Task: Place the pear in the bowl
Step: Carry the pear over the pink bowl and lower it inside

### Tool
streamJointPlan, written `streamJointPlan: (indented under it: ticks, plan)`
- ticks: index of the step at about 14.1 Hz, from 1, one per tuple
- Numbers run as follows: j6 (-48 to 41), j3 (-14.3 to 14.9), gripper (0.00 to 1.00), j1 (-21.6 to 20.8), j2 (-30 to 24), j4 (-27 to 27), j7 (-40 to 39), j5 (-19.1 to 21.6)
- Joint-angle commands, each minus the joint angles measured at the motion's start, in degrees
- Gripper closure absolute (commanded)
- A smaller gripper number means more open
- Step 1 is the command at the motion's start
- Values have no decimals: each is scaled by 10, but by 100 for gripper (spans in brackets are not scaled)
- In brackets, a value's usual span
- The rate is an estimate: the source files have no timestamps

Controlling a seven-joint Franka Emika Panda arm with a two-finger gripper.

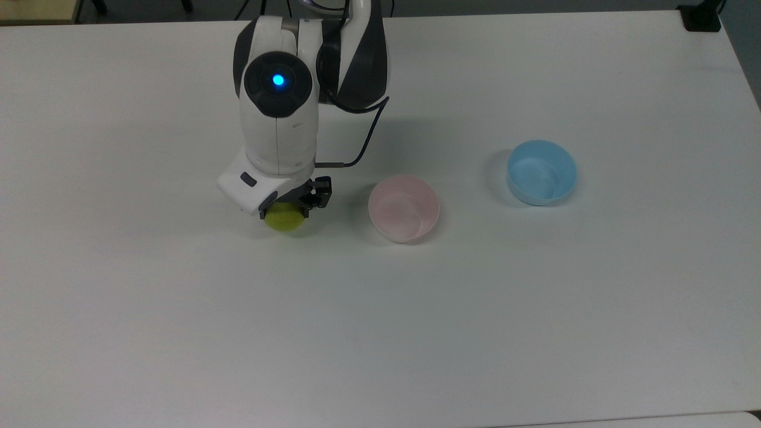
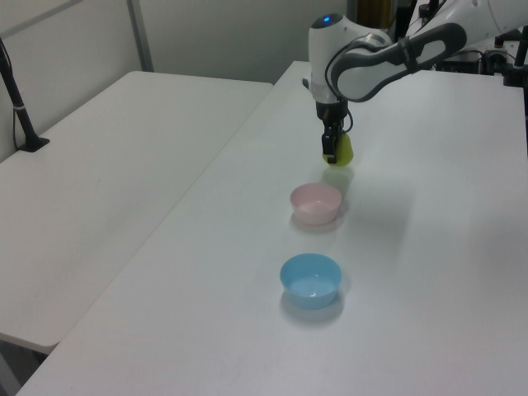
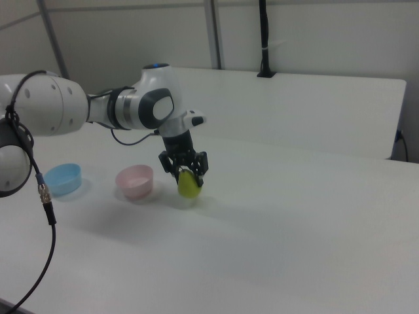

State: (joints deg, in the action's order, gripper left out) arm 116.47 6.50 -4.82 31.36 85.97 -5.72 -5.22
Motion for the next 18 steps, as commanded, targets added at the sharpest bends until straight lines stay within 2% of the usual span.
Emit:
streamJointPlan:
  ticks: [1,4,10,12,15,17,18]
  plan:
    - [-30,16,89,-12,-51,-6,11,45]
    - [-36,35,89,-49,-56,-33,30,71]
    - [-27,35,86,-156,-40,-38,115,72]
    - [-25,35,83,-172,-25,-37,119,72]
    - [-13,33,82,-172,-10,-33,110,67]
    - [-7,32,72,-173,-5,-21,104,65]
    - [0,30,60,-173,-3,-19,105,65]
